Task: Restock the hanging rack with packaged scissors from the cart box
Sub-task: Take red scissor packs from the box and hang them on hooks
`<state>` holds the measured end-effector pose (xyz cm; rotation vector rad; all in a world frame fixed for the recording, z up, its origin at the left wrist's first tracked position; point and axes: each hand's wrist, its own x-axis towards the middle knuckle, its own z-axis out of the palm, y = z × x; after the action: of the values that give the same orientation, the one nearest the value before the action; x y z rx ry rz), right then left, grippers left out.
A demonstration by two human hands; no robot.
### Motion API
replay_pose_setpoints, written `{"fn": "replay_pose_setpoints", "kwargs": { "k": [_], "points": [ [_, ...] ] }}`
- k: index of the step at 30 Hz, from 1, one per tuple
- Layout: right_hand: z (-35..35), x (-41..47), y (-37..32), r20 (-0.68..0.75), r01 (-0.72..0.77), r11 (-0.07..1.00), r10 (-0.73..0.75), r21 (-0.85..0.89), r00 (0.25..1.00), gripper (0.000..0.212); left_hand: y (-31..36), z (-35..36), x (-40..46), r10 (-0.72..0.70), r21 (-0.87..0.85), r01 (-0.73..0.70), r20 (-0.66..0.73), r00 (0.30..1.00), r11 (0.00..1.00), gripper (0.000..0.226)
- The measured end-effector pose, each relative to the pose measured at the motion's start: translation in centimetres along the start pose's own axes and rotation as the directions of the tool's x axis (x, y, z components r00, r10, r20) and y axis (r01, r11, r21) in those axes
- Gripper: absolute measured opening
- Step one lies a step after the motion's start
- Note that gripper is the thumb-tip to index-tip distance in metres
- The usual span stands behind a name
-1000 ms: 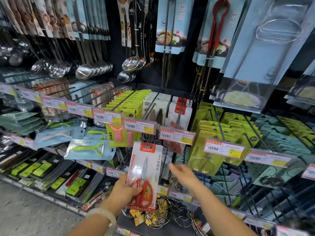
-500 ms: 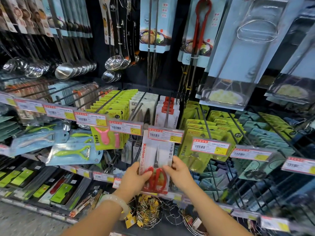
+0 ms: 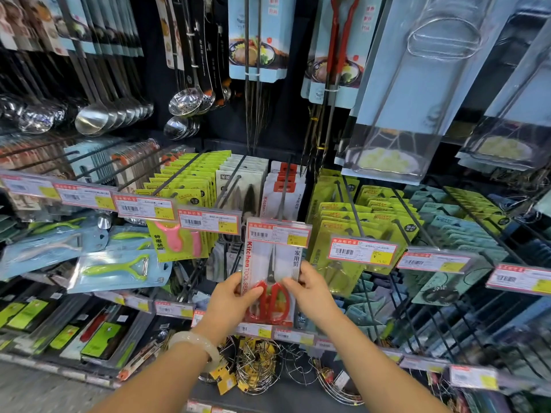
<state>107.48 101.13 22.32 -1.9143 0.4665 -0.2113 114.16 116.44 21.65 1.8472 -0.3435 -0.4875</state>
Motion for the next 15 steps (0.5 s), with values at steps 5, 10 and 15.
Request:
{"fn": "replay_pose_setpoints", "kwargs": {
  "k": [5,10,15],
  "points": [
    [0.3,0.1,0.6,-0.017,-0.094,0.996,0.094,-0.002,0.995,0.030,-0.5,0.3,0.3,-0.051,-0.016,0.052,0.032,0.998,0.999,0.010],
    [-0.3,0.4,0.1,-0.019,-0.163,0.985,0.162,-0.060,0.987,0.043,-1.1,1.4,1.6,-0.117,0.042,0.117,-0.010,0.993,0.992,0.038],
    [-1.0,-0.5,2.3,0.023,-0.313,0.915,0.329,-0.253,0.944,0.058,-2.3,2.9,2.3,-0.290,0.319,0.293,-0.056,0.955,0.901,0.088]
  ]
}}
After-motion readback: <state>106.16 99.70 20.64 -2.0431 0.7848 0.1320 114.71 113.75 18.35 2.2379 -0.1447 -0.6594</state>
